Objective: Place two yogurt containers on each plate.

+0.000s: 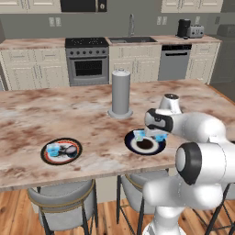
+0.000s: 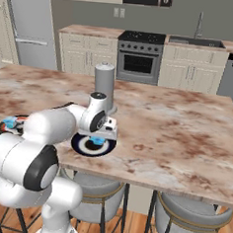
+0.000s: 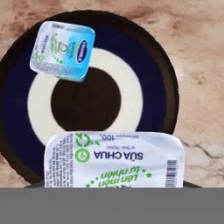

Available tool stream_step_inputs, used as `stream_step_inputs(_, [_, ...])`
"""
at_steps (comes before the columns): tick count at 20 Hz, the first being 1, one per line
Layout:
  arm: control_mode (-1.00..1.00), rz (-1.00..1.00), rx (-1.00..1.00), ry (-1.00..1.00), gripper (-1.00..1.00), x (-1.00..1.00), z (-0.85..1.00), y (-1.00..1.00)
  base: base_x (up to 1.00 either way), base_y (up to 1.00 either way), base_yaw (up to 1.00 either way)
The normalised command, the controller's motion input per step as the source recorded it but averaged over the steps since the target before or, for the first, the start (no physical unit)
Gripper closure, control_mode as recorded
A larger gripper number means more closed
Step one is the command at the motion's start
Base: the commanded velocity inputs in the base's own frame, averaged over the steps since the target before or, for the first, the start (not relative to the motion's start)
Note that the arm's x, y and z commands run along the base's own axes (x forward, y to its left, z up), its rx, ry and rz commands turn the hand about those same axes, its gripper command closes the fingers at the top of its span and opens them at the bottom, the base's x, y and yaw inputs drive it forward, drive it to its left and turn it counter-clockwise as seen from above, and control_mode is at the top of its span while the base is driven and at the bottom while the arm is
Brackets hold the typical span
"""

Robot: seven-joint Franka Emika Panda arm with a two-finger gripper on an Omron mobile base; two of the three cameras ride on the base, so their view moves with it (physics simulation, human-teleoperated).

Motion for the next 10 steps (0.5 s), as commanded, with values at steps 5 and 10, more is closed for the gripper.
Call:
stream_step_inputs(5, [-1.0, 0.0, 0.0, 0.0, 1.0, 0.17, -0.27, 0.03, 0.0, 0.0, 0.0])
stream_step_inputs(10, [-1.0, 0.0, 0.0, 0.0, 1.0, 0.08, -0.33, 0.02, 0.0, 0.0, 0.0])
